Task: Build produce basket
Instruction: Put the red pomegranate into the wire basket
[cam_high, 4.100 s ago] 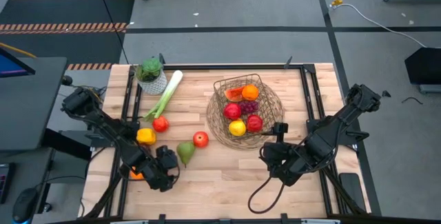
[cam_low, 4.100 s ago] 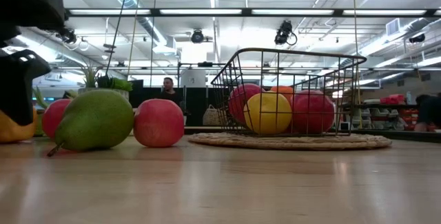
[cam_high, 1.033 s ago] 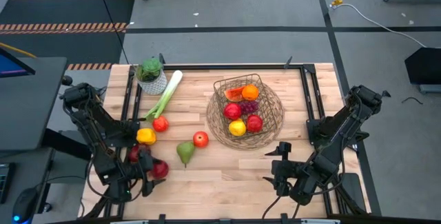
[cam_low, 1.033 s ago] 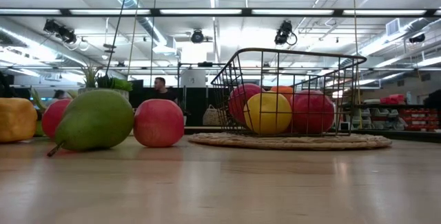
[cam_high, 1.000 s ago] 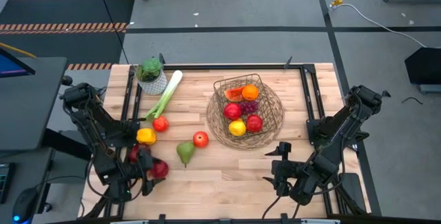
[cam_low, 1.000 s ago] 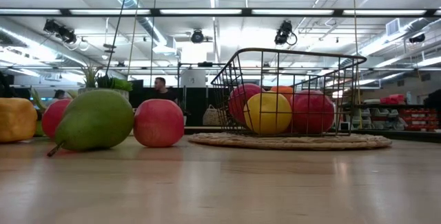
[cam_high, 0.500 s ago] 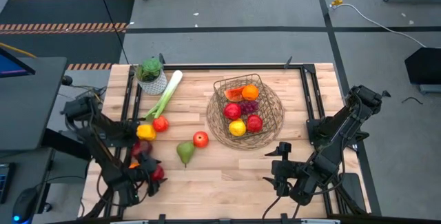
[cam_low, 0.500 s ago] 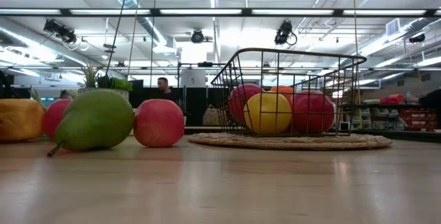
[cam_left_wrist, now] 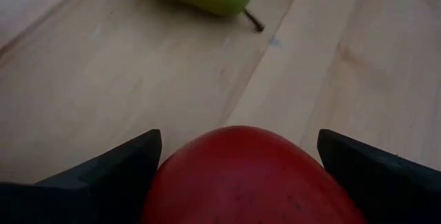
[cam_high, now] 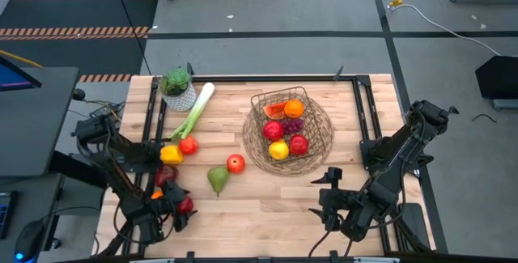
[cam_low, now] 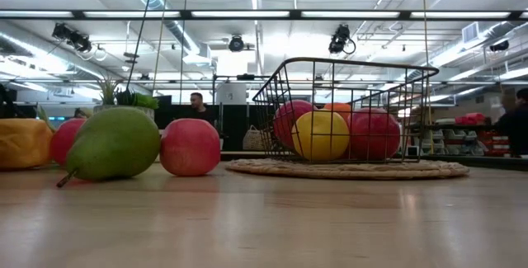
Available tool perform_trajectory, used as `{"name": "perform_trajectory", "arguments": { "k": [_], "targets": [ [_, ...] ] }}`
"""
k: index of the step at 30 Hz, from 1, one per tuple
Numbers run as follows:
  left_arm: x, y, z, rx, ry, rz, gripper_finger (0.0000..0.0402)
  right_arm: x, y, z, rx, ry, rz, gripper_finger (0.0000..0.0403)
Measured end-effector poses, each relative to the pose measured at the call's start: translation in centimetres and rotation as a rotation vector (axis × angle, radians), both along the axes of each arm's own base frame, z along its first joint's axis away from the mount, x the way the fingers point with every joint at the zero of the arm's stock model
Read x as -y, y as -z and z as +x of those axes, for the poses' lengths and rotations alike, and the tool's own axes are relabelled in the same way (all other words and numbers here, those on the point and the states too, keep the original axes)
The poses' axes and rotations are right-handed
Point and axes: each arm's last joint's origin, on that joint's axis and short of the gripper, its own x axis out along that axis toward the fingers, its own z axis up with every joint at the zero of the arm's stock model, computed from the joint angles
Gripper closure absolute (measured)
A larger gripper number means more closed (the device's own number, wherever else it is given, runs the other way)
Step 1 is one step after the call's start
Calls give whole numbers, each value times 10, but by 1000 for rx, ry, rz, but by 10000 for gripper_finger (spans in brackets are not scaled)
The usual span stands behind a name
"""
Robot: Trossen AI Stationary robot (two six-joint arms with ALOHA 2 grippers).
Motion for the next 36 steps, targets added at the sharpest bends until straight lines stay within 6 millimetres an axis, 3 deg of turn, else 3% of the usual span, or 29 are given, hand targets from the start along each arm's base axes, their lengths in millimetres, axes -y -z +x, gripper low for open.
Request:
{"name": "perform_trajectory", "arguments": {
  "k": [4, 9, 18, 23, 26, 30, 36],
  "targets": [
    [-7, -8, 9, 94, 3, 85, 11, 0, 0, 0, 0, -2, -2, 4],
    [-17, -32, 30, 158, 16, 172, 12, -2, -1, 1, 14, -2, 17, 4],
    [-50, -106, 90, 275, -31, 486, 13, -3, -2, 3, 34, -3, 34, 4],
    [-78, -149, 134, 286, -28, 629, 13, -4, -3, 3, 48, -23, 2, 4],
    [-101, -168, 158, 328, 43, 627, 13, -5, -4, 5, 83, -14, -4, 4],
    [-140, -179, 182, 449, 181, 520, 13, -7, -6, 6, 111, -7, 17, 4],
    [-189, -181, 199, 560, 331, 397, 13, -7, -6, 7, 136, 19, 23, 4]
  ]
}}
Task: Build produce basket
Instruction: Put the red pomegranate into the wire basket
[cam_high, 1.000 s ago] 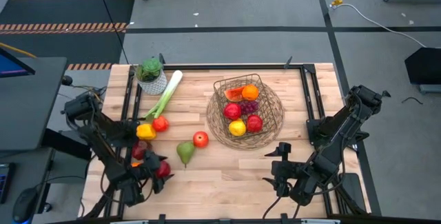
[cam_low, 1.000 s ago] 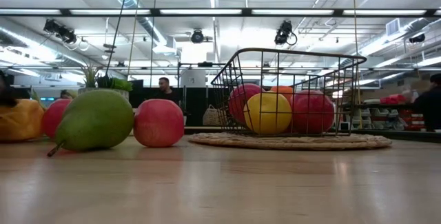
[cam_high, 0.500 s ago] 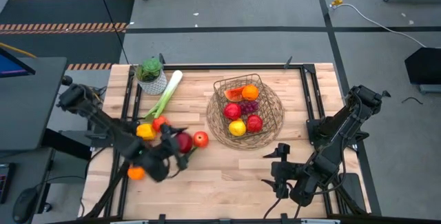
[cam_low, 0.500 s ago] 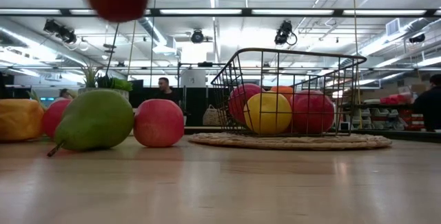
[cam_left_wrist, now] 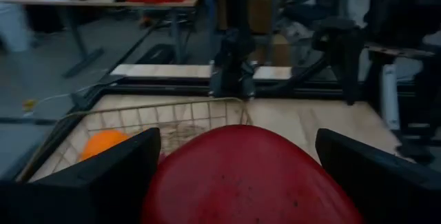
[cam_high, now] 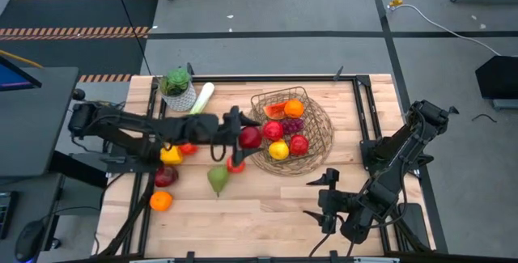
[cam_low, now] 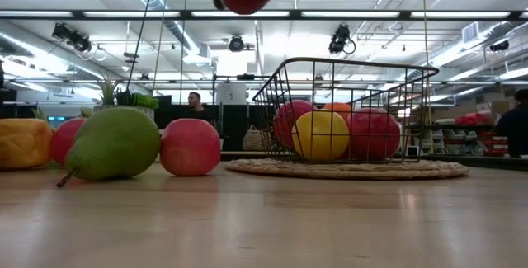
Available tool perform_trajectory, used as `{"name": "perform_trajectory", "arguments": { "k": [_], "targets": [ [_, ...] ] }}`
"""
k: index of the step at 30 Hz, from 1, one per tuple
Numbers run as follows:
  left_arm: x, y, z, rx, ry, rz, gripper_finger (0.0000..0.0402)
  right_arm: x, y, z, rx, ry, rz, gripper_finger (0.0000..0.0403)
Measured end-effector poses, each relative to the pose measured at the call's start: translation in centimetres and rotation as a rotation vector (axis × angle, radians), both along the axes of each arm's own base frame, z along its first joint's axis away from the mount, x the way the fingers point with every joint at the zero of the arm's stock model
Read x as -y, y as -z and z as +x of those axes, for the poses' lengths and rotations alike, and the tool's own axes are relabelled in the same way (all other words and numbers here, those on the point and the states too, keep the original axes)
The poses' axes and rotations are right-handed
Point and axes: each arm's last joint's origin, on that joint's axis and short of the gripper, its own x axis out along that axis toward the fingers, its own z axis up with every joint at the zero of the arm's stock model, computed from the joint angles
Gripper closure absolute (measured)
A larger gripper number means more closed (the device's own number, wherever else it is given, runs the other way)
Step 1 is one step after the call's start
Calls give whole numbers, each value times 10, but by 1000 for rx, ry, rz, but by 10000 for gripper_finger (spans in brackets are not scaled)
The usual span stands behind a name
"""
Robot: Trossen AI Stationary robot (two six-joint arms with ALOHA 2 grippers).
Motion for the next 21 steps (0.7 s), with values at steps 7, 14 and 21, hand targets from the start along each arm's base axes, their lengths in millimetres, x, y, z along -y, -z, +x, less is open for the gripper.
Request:
{"name": "perform_trajectory", "arguments": {
  "k": [7, 14, 21],
  "targets": [
    [-18, 18, 30, 108, 54, 41, 13, 12, -4, 9, 136, 150, -88, 4],
    [-19, 29, 49, 201, 90, 121, 13, 36, -3, 25, 112, 229, -191, 4],
    [-21, 31, 51, 212, 102, 223, 13, 65, -6, 34, 98, 327, -407, 4]
  ]
}}
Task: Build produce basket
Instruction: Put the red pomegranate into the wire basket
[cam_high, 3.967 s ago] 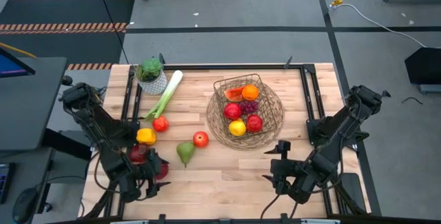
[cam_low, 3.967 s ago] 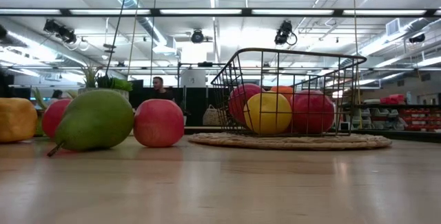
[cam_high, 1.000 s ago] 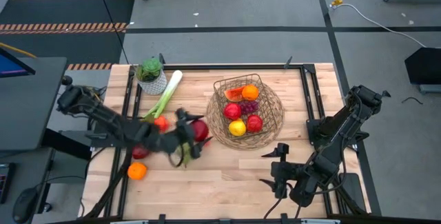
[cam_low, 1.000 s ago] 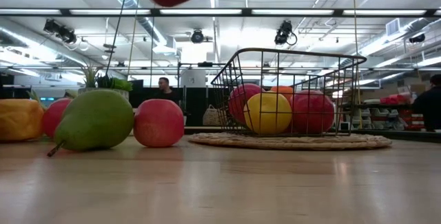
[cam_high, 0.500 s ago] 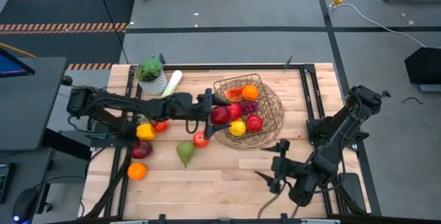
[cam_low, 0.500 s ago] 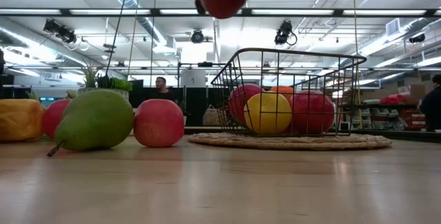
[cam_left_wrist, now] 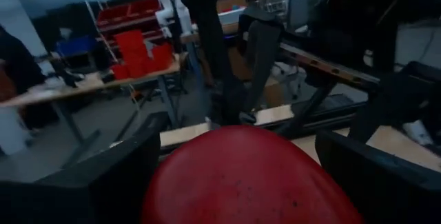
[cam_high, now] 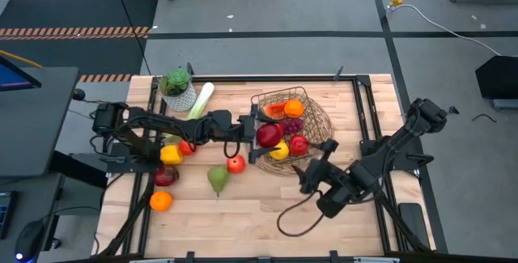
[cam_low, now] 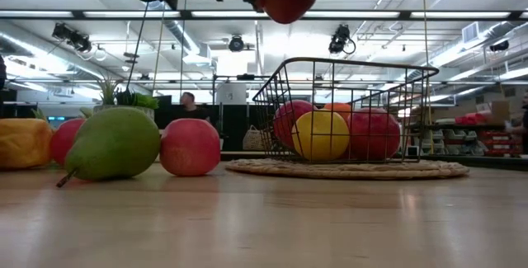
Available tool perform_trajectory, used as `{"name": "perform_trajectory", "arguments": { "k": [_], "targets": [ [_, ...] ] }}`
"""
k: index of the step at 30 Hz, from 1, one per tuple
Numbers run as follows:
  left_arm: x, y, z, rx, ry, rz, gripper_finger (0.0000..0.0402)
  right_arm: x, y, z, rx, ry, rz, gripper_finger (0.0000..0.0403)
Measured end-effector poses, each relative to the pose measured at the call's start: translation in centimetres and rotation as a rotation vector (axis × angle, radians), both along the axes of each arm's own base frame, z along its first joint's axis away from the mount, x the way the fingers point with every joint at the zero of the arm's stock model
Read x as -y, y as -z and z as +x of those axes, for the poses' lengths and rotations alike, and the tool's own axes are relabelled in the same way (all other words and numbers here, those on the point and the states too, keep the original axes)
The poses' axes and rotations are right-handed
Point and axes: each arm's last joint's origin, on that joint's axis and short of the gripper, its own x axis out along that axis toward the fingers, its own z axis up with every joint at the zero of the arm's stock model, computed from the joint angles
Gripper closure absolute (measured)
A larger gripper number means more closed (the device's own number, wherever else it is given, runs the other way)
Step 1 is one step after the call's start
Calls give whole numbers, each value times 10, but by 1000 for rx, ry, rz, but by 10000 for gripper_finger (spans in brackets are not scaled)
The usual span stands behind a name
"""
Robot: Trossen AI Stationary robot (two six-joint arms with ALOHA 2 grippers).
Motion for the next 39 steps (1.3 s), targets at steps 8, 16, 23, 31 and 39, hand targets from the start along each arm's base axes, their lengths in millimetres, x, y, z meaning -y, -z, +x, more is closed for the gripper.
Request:
{"name": "perform_trajectory", "arguments": {
  "k": [8, 16, 23, 31, 39],
  "targets": [
    [-7, 11, 8, 28, -9, 187, 12, 22, -8, 2, -44, 55, -102, 4],
    [-77, 28, 20, 73, -36, 15, 12, 39, -10, 4, -81, 112, -161, 4],
    [-110, 10, 17, 12, 308, -166, 12, 56, -6, 3, -152, 172, -114, 4],
    [-105, 17, 18, -26, 314, -64, 12, 72, 0, 6, -178, 234, -120, 4],
    [-88, 16, 24, -7, 290, -4, 4, 79, 10, 6, -204, 255, -118, 4]
  ]
}}
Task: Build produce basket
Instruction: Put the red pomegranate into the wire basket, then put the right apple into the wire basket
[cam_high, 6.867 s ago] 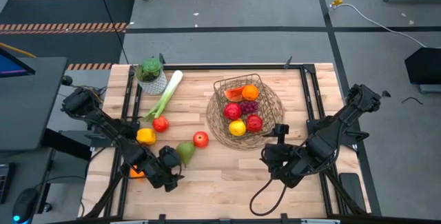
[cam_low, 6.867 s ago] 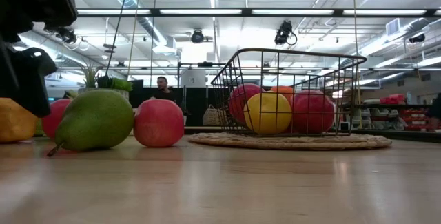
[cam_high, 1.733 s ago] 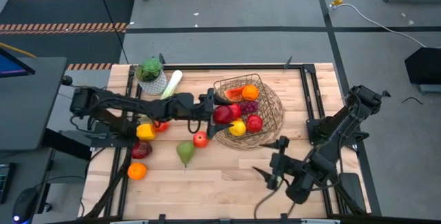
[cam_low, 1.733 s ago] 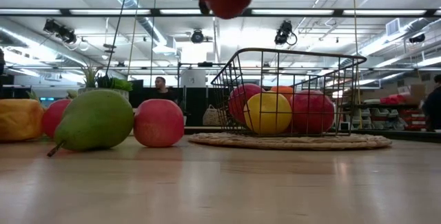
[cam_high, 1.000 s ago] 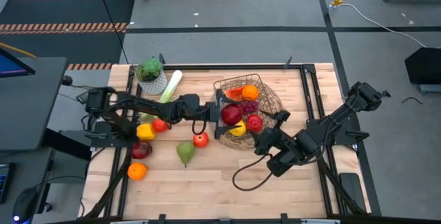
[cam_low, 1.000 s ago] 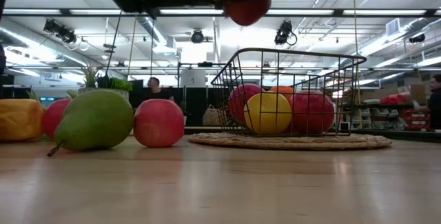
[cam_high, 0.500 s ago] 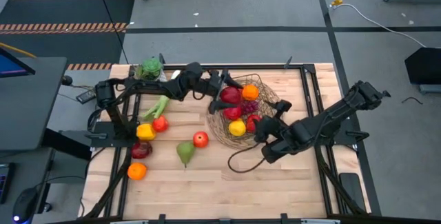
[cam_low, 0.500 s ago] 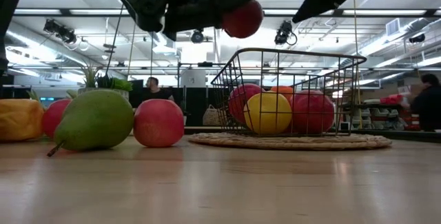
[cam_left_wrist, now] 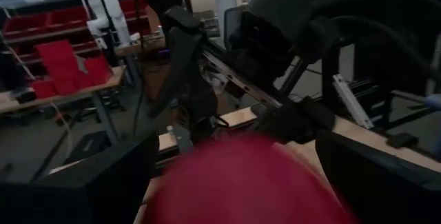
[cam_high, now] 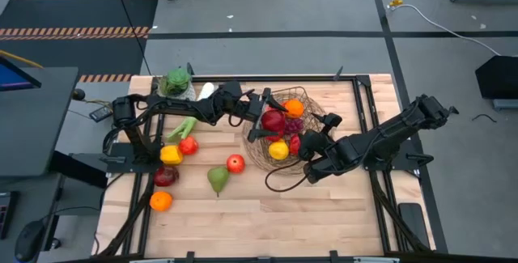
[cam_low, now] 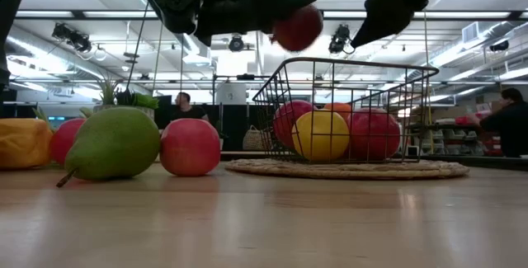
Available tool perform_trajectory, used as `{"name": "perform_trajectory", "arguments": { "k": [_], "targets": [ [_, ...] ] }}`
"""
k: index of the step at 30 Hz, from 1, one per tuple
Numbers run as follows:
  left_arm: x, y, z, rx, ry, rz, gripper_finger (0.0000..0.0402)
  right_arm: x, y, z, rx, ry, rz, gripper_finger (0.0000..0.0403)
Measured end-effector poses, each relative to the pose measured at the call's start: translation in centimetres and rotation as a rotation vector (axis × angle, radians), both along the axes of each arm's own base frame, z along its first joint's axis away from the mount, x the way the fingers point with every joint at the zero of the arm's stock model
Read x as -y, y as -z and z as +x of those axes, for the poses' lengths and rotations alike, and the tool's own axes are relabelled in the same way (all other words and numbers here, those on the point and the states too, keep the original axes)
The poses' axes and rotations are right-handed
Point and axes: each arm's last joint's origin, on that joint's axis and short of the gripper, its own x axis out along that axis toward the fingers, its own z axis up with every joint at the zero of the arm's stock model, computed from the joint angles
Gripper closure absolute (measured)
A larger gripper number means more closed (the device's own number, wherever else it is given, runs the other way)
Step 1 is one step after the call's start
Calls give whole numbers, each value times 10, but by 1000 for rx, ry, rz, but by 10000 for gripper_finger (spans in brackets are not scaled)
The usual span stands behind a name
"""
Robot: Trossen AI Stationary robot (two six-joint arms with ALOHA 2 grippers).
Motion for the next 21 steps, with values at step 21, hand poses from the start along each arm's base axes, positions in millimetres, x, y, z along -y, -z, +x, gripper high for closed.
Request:
{"name": "perform_trajectory", "arguments": {
  "k": [21],
  "targets": [
    [8, -38, -22, -48, -109, -138, 2, -15, -4, 14, 115, -81, 94, 4]
  ]
}}
